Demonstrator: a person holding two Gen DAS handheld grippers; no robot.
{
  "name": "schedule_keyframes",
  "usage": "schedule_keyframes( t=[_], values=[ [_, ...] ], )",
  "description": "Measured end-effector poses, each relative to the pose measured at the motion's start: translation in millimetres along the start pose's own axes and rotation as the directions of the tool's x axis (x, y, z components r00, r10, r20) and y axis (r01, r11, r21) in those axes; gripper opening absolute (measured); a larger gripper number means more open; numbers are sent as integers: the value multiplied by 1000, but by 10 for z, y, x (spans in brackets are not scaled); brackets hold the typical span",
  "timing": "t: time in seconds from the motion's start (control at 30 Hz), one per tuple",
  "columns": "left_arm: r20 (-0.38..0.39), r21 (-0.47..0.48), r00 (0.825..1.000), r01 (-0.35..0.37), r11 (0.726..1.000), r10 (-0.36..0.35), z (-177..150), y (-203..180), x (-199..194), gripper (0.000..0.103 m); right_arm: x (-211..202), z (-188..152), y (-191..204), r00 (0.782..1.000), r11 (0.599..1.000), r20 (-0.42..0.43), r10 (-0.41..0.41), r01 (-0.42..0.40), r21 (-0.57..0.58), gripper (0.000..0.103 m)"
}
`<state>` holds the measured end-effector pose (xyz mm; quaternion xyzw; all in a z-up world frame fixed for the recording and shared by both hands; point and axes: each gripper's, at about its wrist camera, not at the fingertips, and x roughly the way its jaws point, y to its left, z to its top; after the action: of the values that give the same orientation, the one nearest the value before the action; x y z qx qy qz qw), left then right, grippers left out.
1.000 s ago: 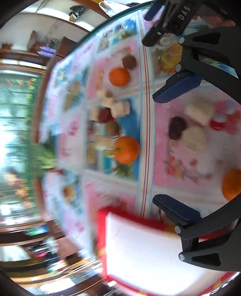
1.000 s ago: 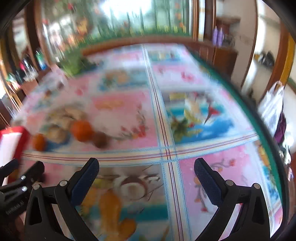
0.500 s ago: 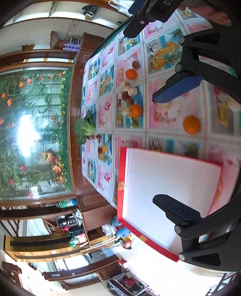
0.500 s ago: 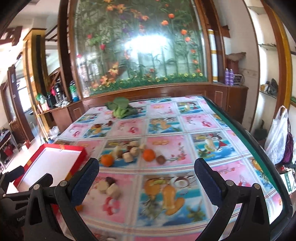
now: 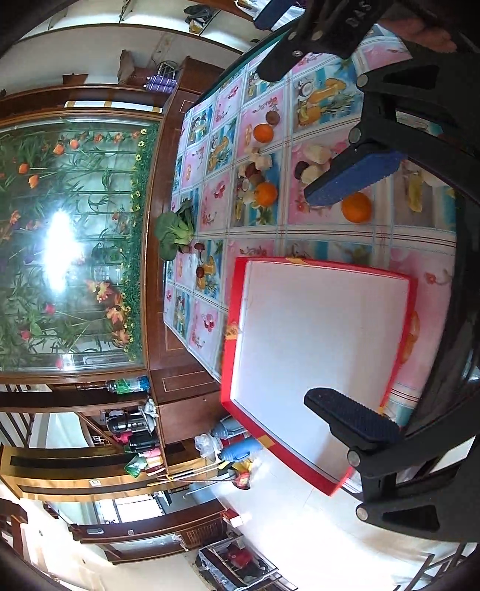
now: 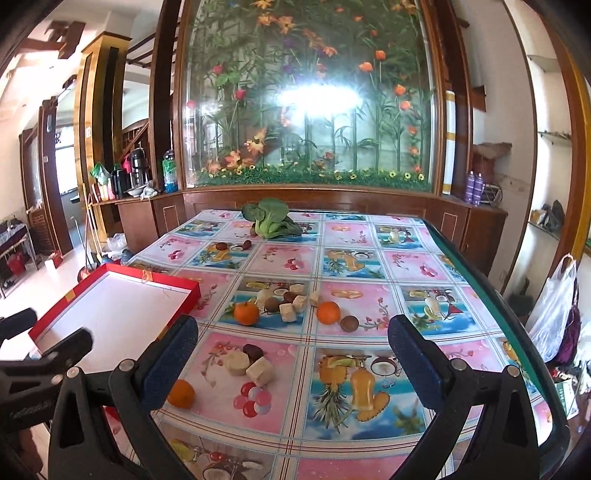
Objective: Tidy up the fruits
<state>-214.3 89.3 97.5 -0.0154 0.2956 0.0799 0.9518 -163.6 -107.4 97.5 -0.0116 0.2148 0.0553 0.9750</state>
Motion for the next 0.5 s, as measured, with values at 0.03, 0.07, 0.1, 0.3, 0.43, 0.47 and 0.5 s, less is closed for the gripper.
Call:
schedule_keyframes(
  t=[0.03, 0.07, 0.1, 0.3, 0.43, 0.47, 0.5],
  values=[
    [-12, -10, 1000, 13, 1000, -13, -72, 40, -40, 99, -5, -9, 4, 1000, 1000, -3, 4, -4, -3, 102],
    [-25, -28, 999, 29, 999, -30, -167, 85, -87, 99, -21, -18, 5, 1000, 1000, -2, 11, -11, -3, 102],
    [-35, -47, 998, 45, 998, -46, -269, 130, -142, 99, -42, -28, -4, 1000, 1000, 4, 16, -16, -3, 102],
    [-37, -60, 987, 152, 987, -154, -928, 271, -593, 103, -125, -69, -118, 998, 1000, 60, 9, -10, 9, 102],
    [-15, -112, 985, 166, 980, -169, -1019, 330, -739, 103, -118, -76, -169, 997, 1000, 72, 4, -6, 20, 102],
    [-21, -113, 981, 188, 976, -192, -1037, 298, -757, 103, -109, -81, -177, 998, 1000, 71, 4, -5, 19, 102],
    [-27, -113, 978, 203, 973, -208, -1038, 285, -759, 103, -102, -87, -185, 998, 1000, 68, 7, -8, 20, 102]
  ],
)
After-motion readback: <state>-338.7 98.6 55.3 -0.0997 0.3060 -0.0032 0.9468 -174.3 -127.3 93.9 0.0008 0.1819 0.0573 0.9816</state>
